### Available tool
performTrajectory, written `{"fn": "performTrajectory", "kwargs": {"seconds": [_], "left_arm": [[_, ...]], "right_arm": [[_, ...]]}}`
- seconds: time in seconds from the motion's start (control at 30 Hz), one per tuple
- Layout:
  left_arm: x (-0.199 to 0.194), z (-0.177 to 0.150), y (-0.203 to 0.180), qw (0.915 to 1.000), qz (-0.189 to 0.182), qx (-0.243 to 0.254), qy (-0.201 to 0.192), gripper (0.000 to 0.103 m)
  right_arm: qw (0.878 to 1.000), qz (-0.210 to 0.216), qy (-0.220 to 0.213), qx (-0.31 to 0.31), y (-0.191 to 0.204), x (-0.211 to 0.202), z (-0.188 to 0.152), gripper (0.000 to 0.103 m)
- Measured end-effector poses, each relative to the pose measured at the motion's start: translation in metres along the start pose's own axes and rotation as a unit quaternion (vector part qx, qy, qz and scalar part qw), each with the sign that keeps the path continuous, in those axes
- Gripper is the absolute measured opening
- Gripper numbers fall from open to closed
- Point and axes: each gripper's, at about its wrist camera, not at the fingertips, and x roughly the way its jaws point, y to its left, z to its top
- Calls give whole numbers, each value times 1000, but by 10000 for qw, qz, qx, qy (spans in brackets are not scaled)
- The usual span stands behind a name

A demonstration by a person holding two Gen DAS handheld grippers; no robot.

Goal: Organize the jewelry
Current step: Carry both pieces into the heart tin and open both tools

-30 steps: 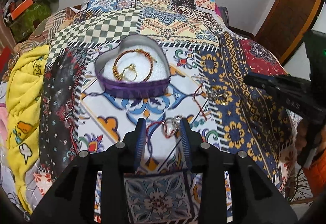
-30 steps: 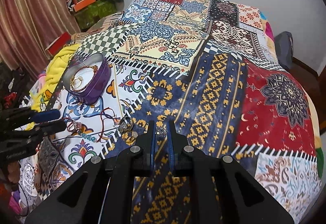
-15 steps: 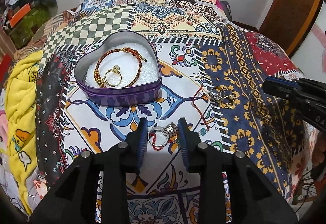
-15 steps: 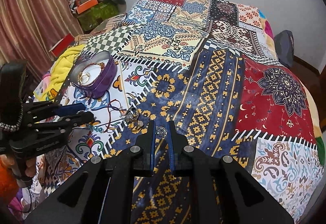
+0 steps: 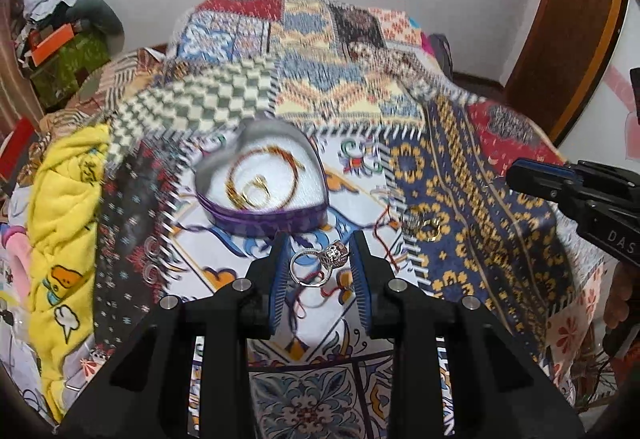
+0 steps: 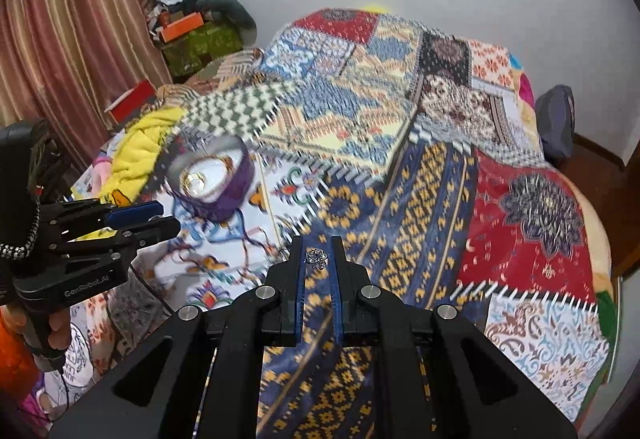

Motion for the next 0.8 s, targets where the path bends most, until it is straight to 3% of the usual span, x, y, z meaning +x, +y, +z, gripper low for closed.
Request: {"fn": "performTrajectory", "kwargs": {"seconds": [0.37,0.8], "left_arm": [[-34,19,29,9980,209,-158,-581,29],[-8,27,62,9977,270,-331,-531,29]], "right_arm": [[9987,382,-343,-76,34,3,30,10],[9966,691,-166,-414,65,48,55,10]]}}
